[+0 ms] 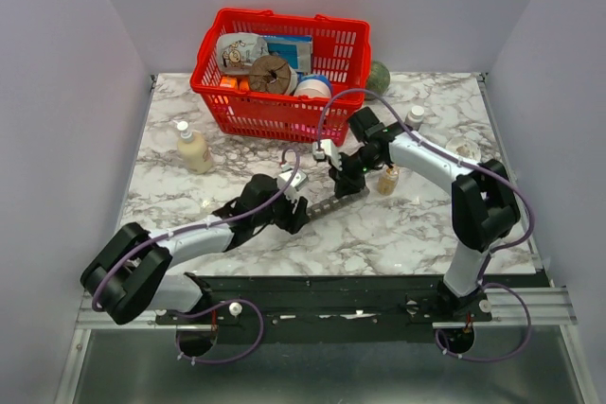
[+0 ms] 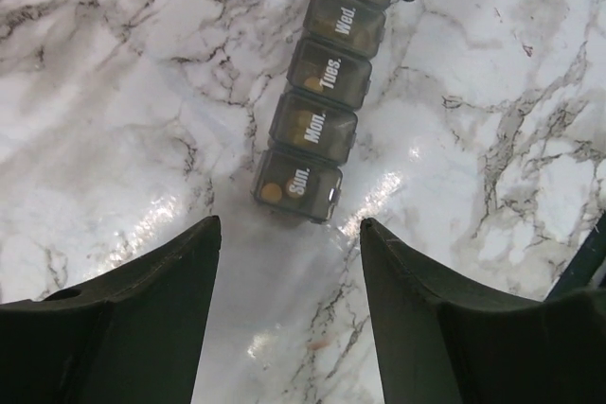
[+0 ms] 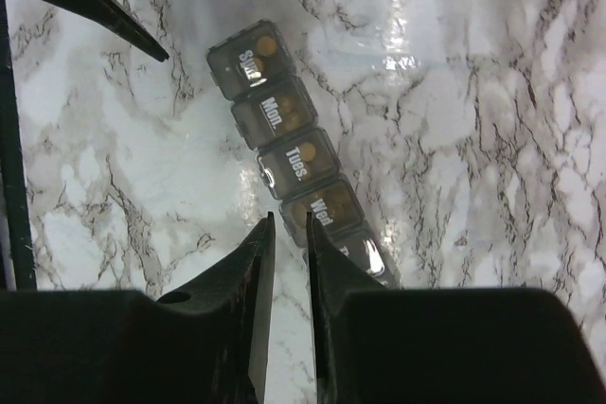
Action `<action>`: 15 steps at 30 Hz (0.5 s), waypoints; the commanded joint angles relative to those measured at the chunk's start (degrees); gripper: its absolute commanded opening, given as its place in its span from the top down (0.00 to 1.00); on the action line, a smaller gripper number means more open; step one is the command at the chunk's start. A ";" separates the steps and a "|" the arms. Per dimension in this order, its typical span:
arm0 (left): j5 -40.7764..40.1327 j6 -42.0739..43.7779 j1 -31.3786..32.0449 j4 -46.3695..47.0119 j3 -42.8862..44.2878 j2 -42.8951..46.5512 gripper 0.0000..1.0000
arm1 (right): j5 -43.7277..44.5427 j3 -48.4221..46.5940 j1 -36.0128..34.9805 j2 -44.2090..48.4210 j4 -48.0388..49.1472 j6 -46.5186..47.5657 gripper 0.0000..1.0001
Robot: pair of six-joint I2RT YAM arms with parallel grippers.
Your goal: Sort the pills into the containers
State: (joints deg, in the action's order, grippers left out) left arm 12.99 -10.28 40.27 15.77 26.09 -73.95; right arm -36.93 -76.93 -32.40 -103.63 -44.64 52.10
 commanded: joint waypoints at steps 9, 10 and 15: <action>-3.59 14.76 5.42 1.81 5.20 -6.73 0.31 | -13.44 -1.73 4.36 -3.41 0.78 -21.58 0.80; -4.11 15.03 5.61 1.37 5.46 -7.25 0.31 | -13.00 -1.82 4.28 -3.76 0.96 -22.12 0.80; -7.36 15.82 6.31 0.76 8.09 -10.51 0.31 | -10.80 -1.04 4.36 -4.82 2.71 -24.23 0.80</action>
State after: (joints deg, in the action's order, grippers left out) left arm 9.61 2.26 46.00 16.32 31.22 -82.17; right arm -46.76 -77.32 -28.03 -106.91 -44.07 32.36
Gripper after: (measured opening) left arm 0.689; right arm 0.202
